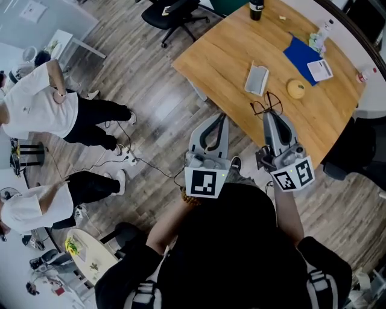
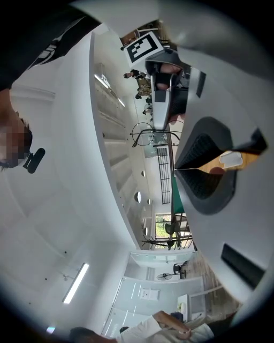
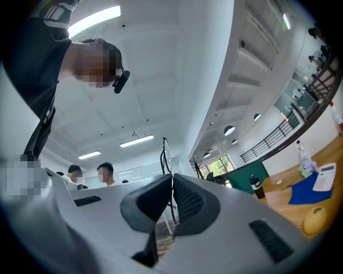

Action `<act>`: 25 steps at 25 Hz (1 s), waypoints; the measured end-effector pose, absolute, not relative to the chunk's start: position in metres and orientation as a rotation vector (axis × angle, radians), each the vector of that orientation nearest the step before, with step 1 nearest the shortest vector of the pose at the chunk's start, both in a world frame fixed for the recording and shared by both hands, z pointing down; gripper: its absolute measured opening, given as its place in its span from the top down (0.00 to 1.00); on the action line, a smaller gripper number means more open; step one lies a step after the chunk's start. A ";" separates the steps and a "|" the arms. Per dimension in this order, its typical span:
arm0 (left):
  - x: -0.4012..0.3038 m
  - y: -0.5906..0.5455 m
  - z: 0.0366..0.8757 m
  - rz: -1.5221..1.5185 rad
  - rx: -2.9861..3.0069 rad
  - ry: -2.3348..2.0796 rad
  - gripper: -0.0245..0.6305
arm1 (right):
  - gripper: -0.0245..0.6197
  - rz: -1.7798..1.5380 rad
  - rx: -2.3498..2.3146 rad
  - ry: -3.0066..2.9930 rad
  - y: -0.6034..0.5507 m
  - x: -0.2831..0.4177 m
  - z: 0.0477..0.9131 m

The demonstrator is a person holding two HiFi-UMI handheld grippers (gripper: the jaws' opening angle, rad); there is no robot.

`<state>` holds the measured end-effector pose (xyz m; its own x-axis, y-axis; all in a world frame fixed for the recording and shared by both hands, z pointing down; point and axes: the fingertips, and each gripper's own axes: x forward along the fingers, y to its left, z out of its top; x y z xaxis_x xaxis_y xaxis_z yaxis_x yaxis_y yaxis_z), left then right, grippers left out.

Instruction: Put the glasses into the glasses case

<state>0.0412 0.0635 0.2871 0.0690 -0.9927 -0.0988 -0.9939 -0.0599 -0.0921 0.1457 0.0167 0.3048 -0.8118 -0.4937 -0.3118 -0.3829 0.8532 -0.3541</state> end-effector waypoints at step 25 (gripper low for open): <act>-0.022 0.032 0.280 0.112 -2.257 1.998 0.93 | 0.94 -0.327 -0.779 2.639 -0.007 0.097 0.289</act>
<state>-0.0225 0.0323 0.2798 0.1231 -0.9827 -0.1383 -0.9920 -0.1180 -0.0447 0.0973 -0.0072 0.2889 -0.7793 -0.5600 -0.2812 -0.4745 0.8205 -0.3188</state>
